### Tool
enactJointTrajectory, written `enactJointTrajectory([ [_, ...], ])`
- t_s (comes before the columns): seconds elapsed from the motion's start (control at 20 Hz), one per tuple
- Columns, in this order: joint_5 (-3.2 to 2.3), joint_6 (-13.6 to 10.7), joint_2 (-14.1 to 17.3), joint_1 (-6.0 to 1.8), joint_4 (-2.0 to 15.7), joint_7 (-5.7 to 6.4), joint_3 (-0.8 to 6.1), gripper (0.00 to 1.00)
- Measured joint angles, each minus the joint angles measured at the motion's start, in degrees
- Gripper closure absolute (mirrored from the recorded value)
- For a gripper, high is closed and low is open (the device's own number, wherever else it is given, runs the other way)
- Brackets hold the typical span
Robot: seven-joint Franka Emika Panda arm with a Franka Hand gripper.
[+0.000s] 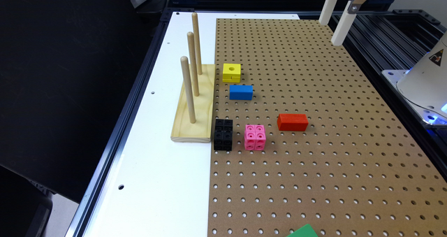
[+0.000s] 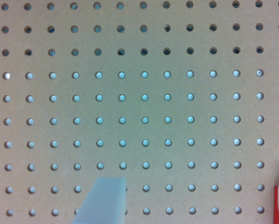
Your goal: Pick up narrow blue stick.
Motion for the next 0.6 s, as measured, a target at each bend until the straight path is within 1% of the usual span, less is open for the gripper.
enactJointTrajectory([
  [0.2, 0.05, 1.3, 1.8, 0.18, 1.14, 0.03, 0.18, 0.0],
  [0.4, 0.05, 2.3, 4.6, 0.2, 2.9, 0.04, 0.33, 0.0],
  [0.45, 0.05, 2.4, 4.9, 0.2, 3.1, 0.04, 0.35, 0.0],
  [0.5, 0.06, 2.5, 6.0, 0.2, 3.82, 0.05, 0.43, 0.0],
  [0.6, 0.06, 2.5, 7.1, 0.2, 4.68, 0.07, 0.5, 0.0],
])
